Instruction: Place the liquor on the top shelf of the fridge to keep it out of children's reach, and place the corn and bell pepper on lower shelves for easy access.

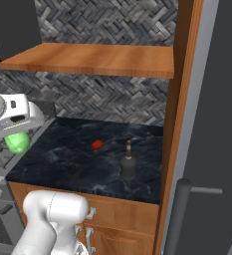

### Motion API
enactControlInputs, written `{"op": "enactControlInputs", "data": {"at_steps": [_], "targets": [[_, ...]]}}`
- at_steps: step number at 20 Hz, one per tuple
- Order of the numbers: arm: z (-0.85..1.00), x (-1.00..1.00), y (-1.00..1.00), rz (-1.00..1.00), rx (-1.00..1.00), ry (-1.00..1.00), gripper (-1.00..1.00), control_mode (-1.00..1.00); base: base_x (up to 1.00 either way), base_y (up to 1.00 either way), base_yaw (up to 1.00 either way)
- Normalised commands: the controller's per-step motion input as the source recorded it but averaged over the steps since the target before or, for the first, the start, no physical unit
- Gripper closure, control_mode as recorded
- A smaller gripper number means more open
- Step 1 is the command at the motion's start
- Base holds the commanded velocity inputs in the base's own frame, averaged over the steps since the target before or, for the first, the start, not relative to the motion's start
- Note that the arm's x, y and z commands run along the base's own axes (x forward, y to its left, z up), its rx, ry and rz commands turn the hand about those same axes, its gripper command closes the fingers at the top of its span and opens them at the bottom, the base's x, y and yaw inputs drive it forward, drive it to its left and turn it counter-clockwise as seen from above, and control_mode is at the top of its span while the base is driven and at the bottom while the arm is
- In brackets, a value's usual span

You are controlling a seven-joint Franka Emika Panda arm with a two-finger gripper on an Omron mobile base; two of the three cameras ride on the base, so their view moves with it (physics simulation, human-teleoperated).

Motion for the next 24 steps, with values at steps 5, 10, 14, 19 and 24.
{"op": "enactControlInputs", "data": {"at_steps": [5, 10, 14, 19, 24], "targets": [[0.00, 0.00, 0.00, 0.00, 0.00, 0.00, 1.00, 1.00, -0.99, -0.51, -0.08], [0.00, 0.00, 0.00, 0.00, 0.00, 0.00, 1.00, 1.00, -0.98, -0.60, -0.30], [0.00, 0.00, 0.00, 0.00, 0.00, 0.00, 1.00, 1.00, -0.79, -0.64, -0.47], [0.00, 0.00, 0.00, 0.00, 0.00, 0.00, 1.00, 1.00, -0.94, -0.25, -0.52], [0.00, 0.00, 0.00, 0.00, 0.00, 0.00, 1.00, 1.00, -0.83, -0.05, -0.59]]}}
